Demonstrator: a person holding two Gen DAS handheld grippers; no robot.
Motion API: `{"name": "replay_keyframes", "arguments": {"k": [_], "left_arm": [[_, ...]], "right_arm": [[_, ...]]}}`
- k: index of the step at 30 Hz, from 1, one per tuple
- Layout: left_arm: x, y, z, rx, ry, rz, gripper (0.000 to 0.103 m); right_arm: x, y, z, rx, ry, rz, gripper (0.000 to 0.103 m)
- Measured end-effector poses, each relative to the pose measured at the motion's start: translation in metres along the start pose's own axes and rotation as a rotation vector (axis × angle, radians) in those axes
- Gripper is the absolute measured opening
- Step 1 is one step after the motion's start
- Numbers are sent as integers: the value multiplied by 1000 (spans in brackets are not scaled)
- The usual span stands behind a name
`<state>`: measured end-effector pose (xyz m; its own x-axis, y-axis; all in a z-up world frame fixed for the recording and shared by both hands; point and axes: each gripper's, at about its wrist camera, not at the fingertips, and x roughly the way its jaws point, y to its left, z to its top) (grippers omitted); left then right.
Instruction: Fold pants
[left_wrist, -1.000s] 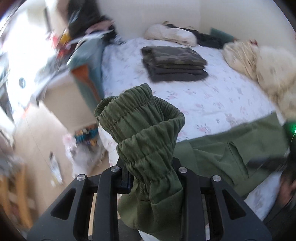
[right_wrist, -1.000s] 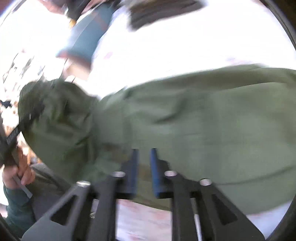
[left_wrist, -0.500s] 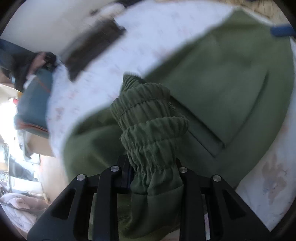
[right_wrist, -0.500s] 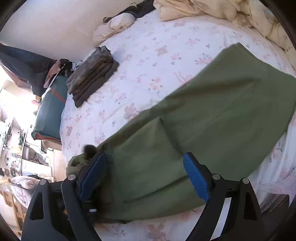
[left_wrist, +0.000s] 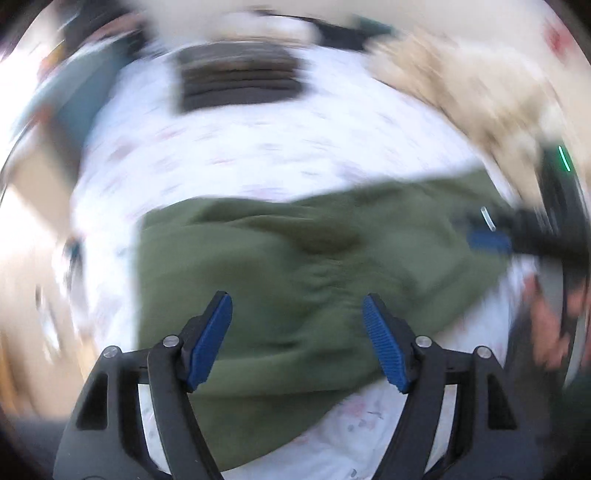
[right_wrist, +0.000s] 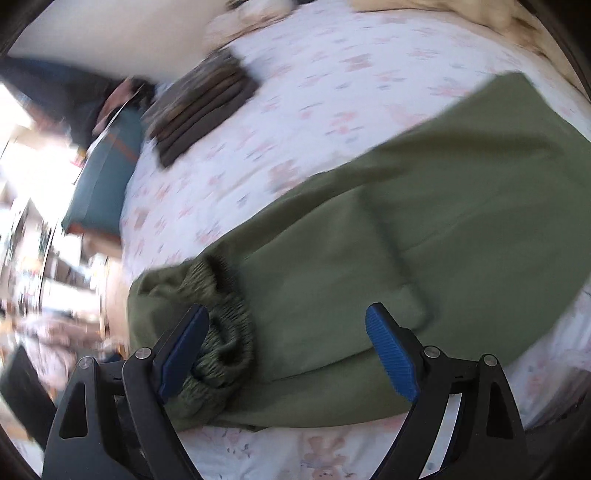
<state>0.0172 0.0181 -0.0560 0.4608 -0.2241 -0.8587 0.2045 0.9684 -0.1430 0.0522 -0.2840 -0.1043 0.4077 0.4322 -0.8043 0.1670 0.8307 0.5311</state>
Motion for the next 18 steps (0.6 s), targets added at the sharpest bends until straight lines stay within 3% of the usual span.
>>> {"name": "replay_keyframes", "arguments": {"k": [2,4,6,7,11,14,18], "left_arm": [[14,29,-6,-85,47,129,70],[55,53,-20,-111,221,298,70],[82,64,-33,-175,329,265,70],[85,66,-34,-204,333,259,70],[73,57,-28,-158,267,259,70],[47,56,-22,-222,158,195,70],[35,32,-13,-196,64,168,70]], "right_arm": [[15,22,-9,-82,52,27,89],[30,43,-21,-169,97,15,89],[52,61,-34,-267,124,-95,89],[65,64,-40,-297,144,-150,89],[99,50,-49,-290,245,-254,89],[83,35,-49,-211,246,-241,89],[27,3,-50,51,135,-42,90]]}}
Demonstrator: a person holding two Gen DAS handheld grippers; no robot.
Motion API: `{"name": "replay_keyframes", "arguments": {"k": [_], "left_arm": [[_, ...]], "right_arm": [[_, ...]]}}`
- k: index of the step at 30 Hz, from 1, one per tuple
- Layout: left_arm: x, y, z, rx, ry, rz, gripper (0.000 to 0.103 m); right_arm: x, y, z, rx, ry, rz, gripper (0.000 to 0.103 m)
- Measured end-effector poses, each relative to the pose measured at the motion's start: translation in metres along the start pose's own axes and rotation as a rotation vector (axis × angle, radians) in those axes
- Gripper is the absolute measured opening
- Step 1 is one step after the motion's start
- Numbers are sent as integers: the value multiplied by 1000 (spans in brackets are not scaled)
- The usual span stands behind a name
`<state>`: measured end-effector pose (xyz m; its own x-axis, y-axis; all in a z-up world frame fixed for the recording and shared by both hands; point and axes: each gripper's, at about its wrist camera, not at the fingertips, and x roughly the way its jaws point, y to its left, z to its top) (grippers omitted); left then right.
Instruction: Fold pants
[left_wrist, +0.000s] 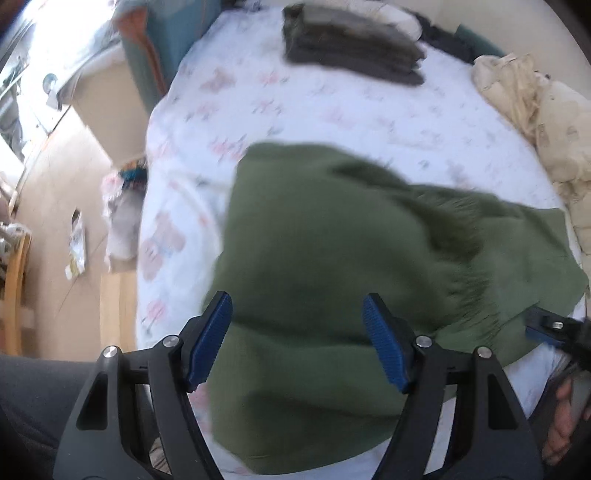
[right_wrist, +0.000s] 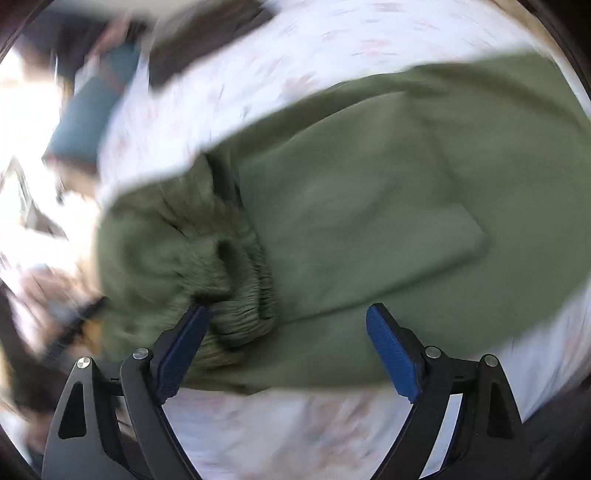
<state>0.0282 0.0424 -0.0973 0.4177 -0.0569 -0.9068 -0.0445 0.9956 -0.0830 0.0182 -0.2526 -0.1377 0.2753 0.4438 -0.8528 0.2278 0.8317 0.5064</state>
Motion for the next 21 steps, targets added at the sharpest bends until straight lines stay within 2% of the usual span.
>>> {"name": "replay_keyframes", "arguments": {"k": [2,4,7,9,12,16,18,19,21], "left_arm": [[4,-17,7,19,16,-30,70],[11,-33,7,46,55,-55,70],[34,-59,6,106,146,-6,70],[49,-64,4,112,190,24,70],[63,-66,0,147,209,55,70],[63,-60,-2,123,205,23,70],[64,-60,-2,118,197,23,71],[65,-60,-2,117,198,23,71],[68,-57,-1,103,207,12,71]], "right_arm": [[-13,-23,-15,136,-18,105,90],[-13,-44,-40,259,-28,134,91],[18,-64,-70,407,73,204,91],[23,-78,-76,465,38,220,90],[11,-109,-63,553,-88,228,88],[-30,-165,-25,665,-302,124,88],[-43,-198,-1,741,-351,107,91],[-46,-217,17,775,-344,124,90],[-64,-245,34,825,-421,117,89]]}}
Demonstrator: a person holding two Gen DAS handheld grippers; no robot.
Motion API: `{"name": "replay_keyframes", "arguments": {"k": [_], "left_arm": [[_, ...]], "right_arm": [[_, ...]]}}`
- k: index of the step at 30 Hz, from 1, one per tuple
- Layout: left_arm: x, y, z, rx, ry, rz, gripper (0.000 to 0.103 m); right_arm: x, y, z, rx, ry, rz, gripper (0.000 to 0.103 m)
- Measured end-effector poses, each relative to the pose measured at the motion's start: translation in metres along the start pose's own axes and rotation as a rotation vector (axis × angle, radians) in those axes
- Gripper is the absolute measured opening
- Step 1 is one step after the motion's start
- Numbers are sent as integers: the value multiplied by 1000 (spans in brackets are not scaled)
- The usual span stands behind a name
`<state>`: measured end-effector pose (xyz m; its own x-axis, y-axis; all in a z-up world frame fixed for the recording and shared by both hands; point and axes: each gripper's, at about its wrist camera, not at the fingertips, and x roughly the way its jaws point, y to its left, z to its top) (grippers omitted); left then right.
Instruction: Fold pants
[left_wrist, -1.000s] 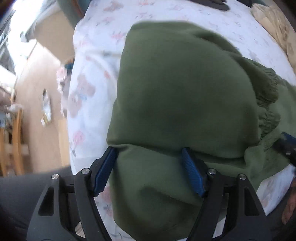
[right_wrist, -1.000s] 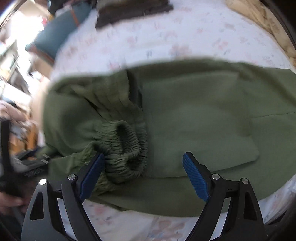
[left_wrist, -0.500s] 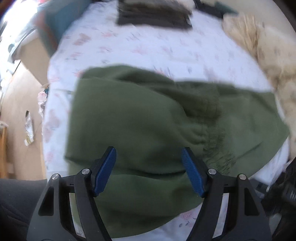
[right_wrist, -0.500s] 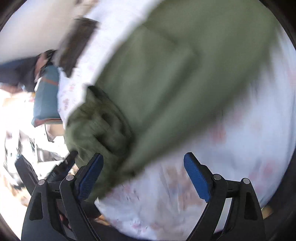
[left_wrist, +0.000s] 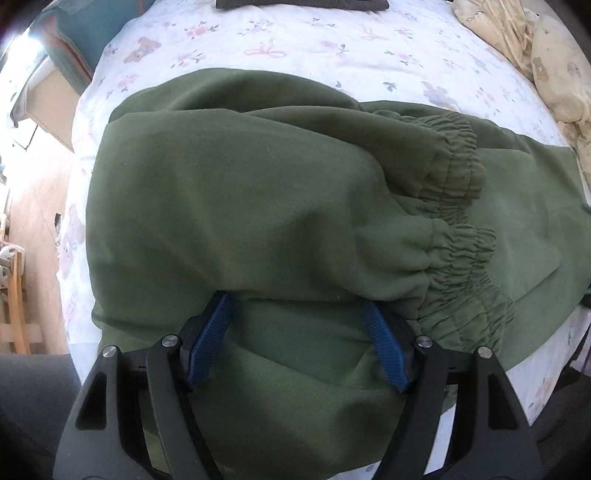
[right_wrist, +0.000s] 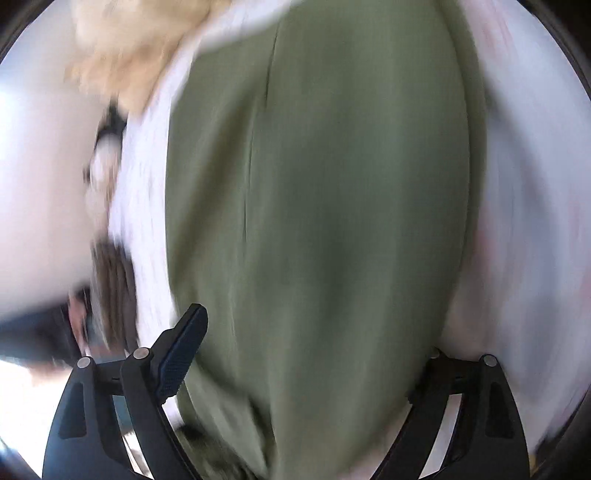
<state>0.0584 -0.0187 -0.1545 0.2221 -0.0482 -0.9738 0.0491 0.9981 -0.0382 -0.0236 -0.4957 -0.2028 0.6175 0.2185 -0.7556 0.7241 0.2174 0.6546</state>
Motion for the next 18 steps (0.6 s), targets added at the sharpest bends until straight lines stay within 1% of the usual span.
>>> {"name": "replay_keyframes", "arguments": {"k": [1,3,5,6,7,8,9,10,11,12,13,14,16,17,18], "left_arm": [[1,1,0,-7,6,-6,71],[1,1,0,-3,11,-7,72],[1,1,-1,7,13,-7,72],[2,2,-1,6,14,-10,72],[3,2,0,6,17,-11,72],[4,2,1,5,20,-10,72],[4,2,2,4,20,-9,72],[4,1,1,5,18,-7,72],[4,1,1,10,15,-6,72],[5,2,3,15,13,-5,72],[3,0,2,22,10,-4,72],[2,0,2,24,8,-5,72],[1,-10,3,18,3,-10,72],[-3,-8,3,8,-5,-19,72],[-7,-7,3,-4,-17,-28,72]], "right_arm": [[-7,-4,21,45,-45,17,89],[-17,-16,51,132,-84,59,89],[-28,-18,74,140,-130,45,88],[-34,-17,84,127,-154,27,85],[-42,-13,92,98,-186,-4,76],[-45,-10,97,70,-204,-34,62],[-51,-9,105,43,-215,-66,41],[-55,-9,110,27,-224,-89,27],[-61,-10,111,8,-230,-120,0],[-65,-8,114,-32,-238,-154,1],[-71,-3,110,-96,-273,-157,1],[-71,13,102,-149,-291,-116,1],[-82,45,89,-291,-329,-99,1],[-87,60,79,-358,-342,-87,1],[-93,75,68,-429,-350,-58,1]]}}
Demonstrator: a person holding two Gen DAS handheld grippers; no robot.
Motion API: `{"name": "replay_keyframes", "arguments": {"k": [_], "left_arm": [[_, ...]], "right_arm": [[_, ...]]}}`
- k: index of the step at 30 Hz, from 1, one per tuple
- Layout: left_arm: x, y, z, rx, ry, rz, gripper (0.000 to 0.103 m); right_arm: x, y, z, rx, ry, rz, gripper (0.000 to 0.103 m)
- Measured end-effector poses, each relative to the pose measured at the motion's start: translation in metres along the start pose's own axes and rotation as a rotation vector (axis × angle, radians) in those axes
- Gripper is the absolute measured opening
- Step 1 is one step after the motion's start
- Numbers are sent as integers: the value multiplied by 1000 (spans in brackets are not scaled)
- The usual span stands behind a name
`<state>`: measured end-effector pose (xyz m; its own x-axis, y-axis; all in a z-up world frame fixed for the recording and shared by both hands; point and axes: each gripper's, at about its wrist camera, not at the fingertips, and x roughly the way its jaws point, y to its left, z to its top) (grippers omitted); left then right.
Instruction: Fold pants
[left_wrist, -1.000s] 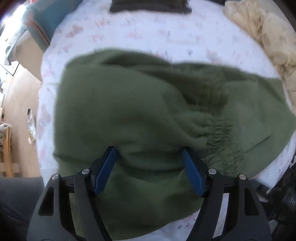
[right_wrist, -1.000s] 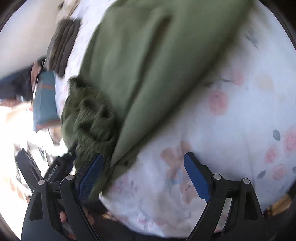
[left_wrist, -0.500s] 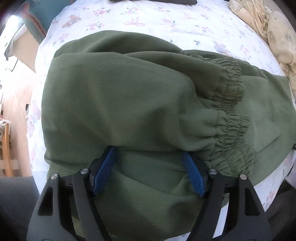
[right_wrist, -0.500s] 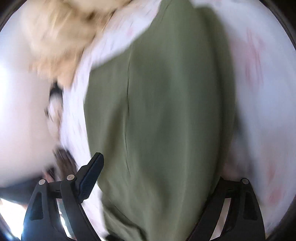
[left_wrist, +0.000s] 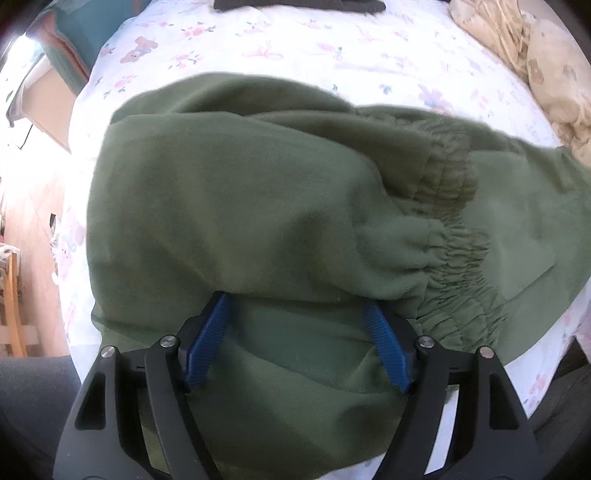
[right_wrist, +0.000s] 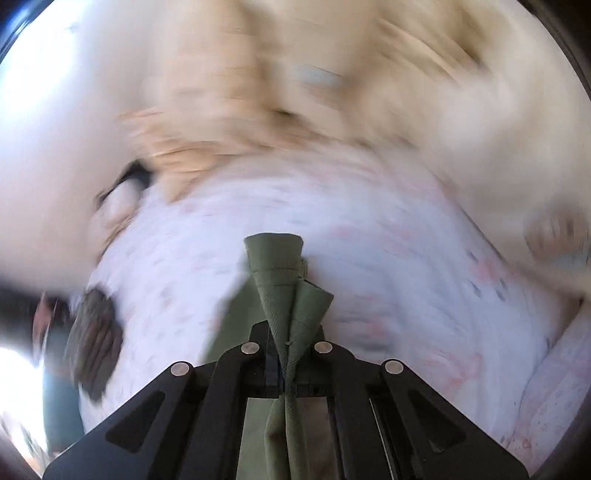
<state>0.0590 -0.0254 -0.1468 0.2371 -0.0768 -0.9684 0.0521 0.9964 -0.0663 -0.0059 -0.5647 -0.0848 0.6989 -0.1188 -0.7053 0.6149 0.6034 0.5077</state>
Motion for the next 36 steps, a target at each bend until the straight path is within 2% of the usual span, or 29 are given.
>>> {"name": "replay_keyframes", "arguments": {"k": [3,5,8,10,12,15,17,19,20,22,23,24,25,27,28,30,31,32,33,34,36], "left_arm": [[-19,4,0,-30,-56,-9,72],[-34,6,0,-68,-97,-35,72],[-62,13,0,-119,-196,-70,72],[-70,19,-3,-126,-225,-75,72],[-69,25,-3,-143,-208,-103,72],[-68,35,-8,-184,-169,-114,72],[-66,41,-11,-211,-142,-127,72],[-61,46,-14,-236,-115,-154,72],[-60,48,-14,-246,-93,-187,72],[-62,49,-15,-254,-90,-216,72],[-64,50,-15,-255,-98,-218,72],[-67,50,-15,-255,-107,-214,72],[-70,51,-14,-261,-117,-210,72],[-76,56,-13,-292,-143,-209,72],[-78,59,-12,-307,-155,-213,72],[-81,63,-10,-328,-171,-228,72],[-81,64,-11,-328,-176,-226,72],[-80,62,-11,-316,-176,-217,72],[-78,60,-12,-306,-172,-211,72],[-76,57,-12,-295,-165,-209,72],[-70,52,-14,-271,-145,-208,72]], "right_arm": [[-20,65,-11,-213,-20,137,1],[-37,114,-30,-378,-6,233,1],[-63,175,-82,-598,43,373,1],[-70,205,-129,-694,113,469,1],[-69,219,-178,-748,186,513,2],[-55,231,-261,-832,344,561,2],[-44,226,-313,-899,449,548,7],[-32,213,-346,-988,514,482,8],[-38,210,-353,-1013,509,486,10],[-50,209,-349,-1024,480,511,25],[-54,208,-340,-986,499,535,44],[-57,208,-334,-957,517,538,52],[-61,210,-327,-928,535,535,53],[-66,215,-320,-879,598,553,53],[-73,213,-316,-858,615,597,53],[-82,212,-306,-811,592,647,50],[-80,214,-299,-782,572,630,48],[-71,215,-294,-747,559,597,39],[-57,216,-294,-722,562,525,19],[-44,216,-300,-715,583,465,13],[-19,216,-318,-700,664,401,12]]}}
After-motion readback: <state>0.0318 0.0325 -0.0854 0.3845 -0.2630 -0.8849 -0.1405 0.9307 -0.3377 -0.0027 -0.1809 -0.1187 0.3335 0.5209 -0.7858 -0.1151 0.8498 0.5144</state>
